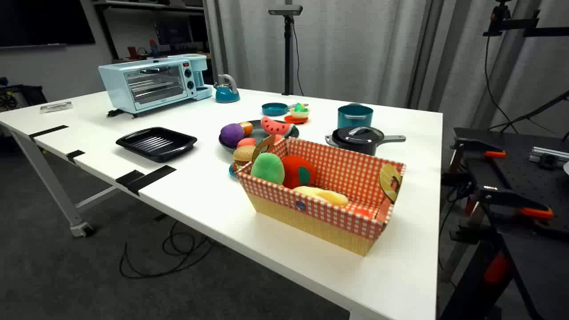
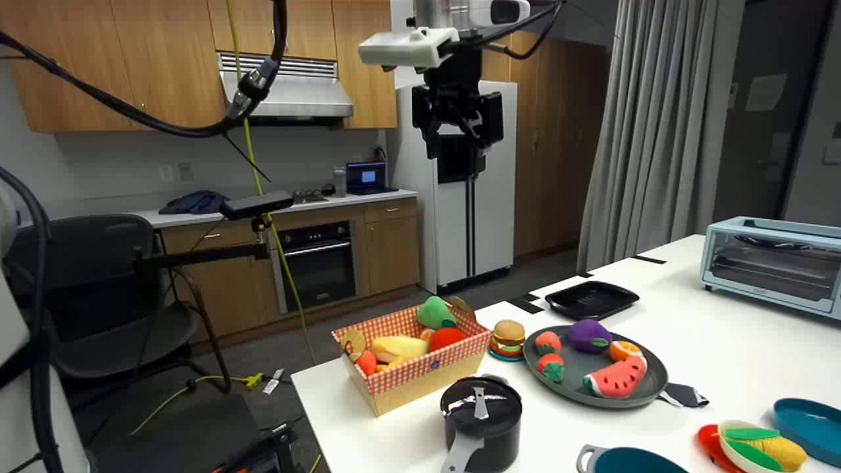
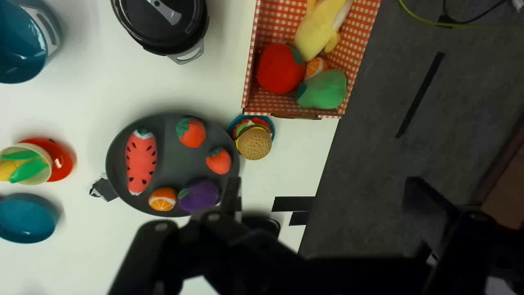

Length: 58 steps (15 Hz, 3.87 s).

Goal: Transfer the lid from the black pot to the blue pot

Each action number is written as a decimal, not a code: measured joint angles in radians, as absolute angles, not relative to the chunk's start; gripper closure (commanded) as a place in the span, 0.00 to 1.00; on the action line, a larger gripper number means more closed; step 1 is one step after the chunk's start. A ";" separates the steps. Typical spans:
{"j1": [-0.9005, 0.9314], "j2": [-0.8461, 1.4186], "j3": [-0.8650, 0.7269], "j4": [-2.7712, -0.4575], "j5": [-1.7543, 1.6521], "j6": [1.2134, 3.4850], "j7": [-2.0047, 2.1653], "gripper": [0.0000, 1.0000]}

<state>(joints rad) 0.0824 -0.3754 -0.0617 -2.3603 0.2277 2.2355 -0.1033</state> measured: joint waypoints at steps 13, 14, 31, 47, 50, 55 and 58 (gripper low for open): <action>0.082 -0.374 -0.062 -2.361 0.228 2.236 -0.103 0.00; 0.082 -0.374 -0.062 -2.361 0.228 2.236 -0.103 0.00; 0.058 -0.333 -0.059 -2.368 0.201 2.199 -0.101 0.00; 0.005 -0.265 -0.068 -2.539 0.054 2.186 -0.266 0.00; 0.005 -0.232 -0.083 -2.559 0.052 2.215 -0.362 0.00; 0.001 -0.168 -0.122 -2.562 0.052 2.243 -0.549 0.00; -0.006 -0.131 -0.133 -2.562 0.052 2.263 -0.654 0.00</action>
<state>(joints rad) -0.0059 -0.1309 -0.1326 -2.5618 0.0521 2.2630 -0.6541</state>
